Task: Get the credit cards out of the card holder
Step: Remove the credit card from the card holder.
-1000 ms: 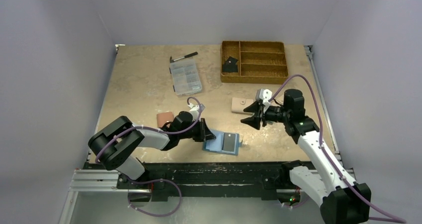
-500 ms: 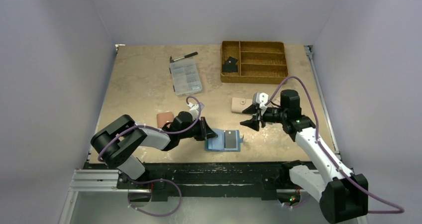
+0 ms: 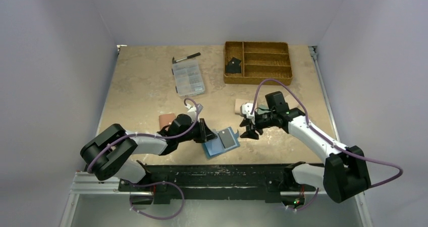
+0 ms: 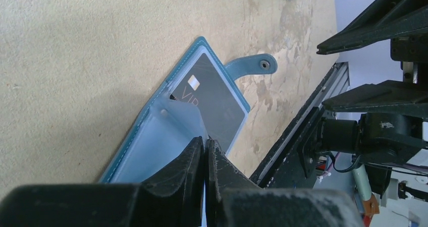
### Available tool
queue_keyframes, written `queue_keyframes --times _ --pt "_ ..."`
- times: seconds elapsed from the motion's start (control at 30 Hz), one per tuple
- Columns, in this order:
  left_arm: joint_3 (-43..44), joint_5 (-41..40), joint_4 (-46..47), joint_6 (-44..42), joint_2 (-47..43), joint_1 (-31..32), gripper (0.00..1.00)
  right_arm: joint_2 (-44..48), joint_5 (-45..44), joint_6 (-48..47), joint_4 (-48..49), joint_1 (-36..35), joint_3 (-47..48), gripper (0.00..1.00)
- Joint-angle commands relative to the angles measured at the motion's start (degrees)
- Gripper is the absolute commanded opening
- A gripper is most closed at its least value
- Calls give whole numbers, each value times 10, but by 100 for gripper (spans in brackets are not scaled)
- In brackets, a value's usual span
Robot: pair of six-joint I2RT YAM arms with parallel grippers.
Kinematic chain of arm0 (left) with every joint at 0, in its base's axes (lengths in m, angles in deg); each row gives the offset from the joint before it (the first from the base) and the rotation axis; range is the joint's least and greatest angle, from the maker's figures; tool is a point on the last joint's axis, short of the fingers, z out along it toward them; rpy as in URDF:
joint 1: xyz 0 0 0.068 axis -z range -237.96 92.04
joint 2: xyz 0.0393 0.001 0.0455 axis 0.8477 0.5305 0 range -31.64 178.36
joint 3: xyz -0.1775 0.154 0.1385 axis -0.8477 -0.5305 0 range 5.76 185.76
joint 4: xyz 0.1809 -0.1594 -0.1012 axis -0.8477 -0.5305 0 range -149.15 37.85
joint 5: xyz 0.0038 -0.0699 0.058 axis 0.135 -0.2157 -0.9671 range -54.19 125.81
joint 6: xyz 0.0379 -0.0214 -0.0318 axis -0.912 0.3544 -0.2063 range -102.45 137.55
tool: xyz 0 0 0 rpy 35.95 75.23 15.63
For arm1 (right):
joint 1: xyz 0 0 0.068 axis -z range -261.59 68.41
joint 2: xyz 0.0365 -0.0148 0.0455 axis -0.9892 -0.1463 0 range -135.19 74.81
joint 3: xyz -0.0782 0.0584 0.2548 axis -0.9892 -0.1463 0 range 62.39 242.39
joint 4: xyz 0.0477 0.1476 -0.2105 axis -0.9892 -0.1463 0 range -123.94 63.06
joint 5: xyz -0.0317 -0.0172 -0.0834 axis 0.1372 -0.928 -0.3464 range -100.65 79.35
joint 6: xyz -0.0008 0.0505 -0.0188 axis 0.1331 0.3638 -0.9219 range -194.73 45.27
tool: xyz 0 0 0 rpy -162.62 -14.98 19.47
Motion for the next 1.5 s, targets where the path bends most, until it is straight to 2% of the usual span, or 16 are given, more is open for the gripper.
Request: queue_keyframes --times 0.0,0.23,0.5,0.67,0.8,0.9,1.07,1.13,1.2,1.3,1.4,1.47 --pt "-9 -11 2 -17 -10 1 8 12 -19 -54 -24 -1 9 57" --pt "-11 -14 7 -13 0 1 9 15 -33 -60 -19 -13 6 56" --pt "-7 -18 14 -9 24 2 12 -2 -108 -46 12 -108 7 54" --pt "-15 -34 4 -8 17 7 13 -17 -150 5 58 -151 11 45" --pt "-18 -69 -62 -13 -17 7 17 -68 -208 44 85 -179 30 33" --pt "-21 -115 -130 -14 -69 8 25 -111 -242 80 89 -190 52 28" --pt "-33 -195 -215 -26 -177 7 40 -153 -261 124 86 -191 77 24" --pt "-37 -220 -234 -30 -223 7 49 -161 -264 133 85 -191 80 21" --pt "-50 -229 -227 -24 -265 7 61 -175 -267 142 84 -191 85 19" --pt "-77 -211 -176 13 -315 6 92 -194 -266 157 72 -191 97 16" --pt "-87 -160 -93 29 -323 6 95 -207 -261 172 66 -190 106 13" --pt "-82 -121 -52 46 -303 6 91 -212 -254 181 61 -190 112 11"
